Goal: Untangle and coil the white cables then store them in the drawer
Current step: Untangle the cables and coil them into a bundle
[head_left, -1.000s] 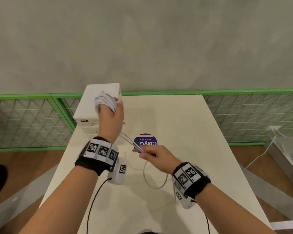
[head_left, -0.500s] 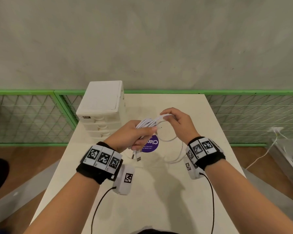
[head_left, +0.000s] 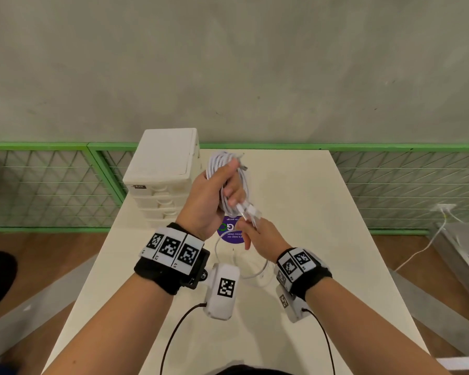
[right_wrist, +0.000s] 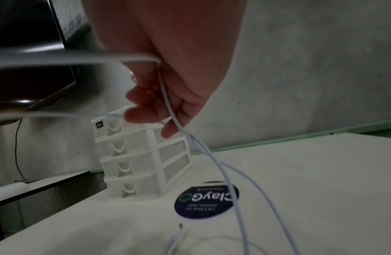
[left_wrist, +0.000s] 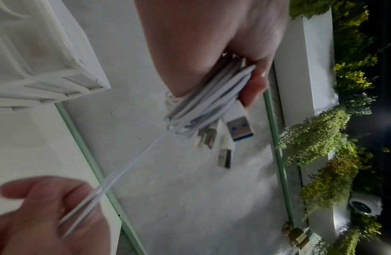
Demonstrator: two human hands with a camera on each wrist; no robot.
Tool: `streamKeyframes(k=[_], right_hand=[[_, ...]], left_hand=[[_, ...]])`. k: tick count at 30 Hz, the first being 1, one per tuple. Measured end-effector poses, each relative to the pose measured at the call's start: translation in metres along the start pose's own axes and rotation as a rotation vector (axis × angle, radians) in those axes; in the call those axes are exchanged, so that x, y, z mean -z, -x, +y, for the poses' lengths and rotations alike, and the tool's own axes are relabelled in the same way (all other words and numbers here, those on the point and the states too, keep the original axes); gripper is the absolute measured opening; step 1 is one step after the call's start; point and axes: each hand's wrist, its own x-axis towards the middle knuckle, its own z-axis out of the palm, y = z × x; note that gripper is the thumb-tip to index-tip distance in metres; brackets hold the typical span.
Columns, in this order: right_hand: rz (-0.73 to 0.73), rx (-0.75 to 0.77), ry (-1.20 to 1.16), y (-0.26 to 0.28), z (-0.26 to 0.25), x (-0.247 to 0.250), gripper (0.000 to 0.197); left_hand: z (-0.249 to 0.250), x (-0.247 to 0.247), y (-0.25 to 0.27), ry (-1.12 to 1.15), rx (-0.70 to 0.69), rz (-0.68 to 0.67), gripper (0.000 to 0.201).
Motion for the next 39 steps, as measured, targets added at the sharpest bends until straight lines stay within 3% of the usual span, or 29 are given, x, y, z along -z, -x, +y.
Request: streamKeyframes(k=[3,7,10,14,20,24,28,31,36,39], right_hand=[[0.027,-0.049,-0.100,0.006,0.006,-0.002,0.017],[0.063,-0.008,-0.111,0.011,0.008,0.001,0.011],[0.035,0.019,-0.117,0.014,0.015,0.000,0.019],[-0.076,0.015,-0.017,0.015,0.007,-0.007,0.024],[-0.036,0.039,0.013,0.014,-0.008,-0.008,0.019],[0.024,0.062,-0.085,0.009,-0.015,0.002,0.011],[-0.077,0.106,-0.048,0.011,-0.029,0.015,0.015],[-0.105,0.135,-0.102,0.014,-0.046,0.021,0.013],[-0.040,0.253,-0.203,0.007,-0.073,0.037,0.021],[-0.025,0.282,-0.131,0.001,-0.075,0.045,0.020]], left_hand=[[-0.002,0.000,-0.003,0.056,-0.125,0.217,0.028],[-0.002,0.010,-0.005,-0.091,-0.321,0.471,0.015],[0.008,0.024,-0.011,-0.073,-0.426,0.606,0.014],[0.011,0.038,-0.015,-0.104,-0.499,0.719,0.013],[0.010,0.051,-0.012,-0.206,-0.537,0.777,0.024],[0.009,0.057,-0.010,-0.267,-0.572,0.781,0.019],[0.005,0.062,-0.011,-0.375,-0.604,0.727,0.027],[-0.003,0.061,-0.011,-0.578,-0.601,0.656,0.027],[-0.017,0.068,-0.021,-1.075,-0.287,0.407,0.033],[-0.017,0.061,-0.017,-1.023,-0.076,0.224,0.031]])
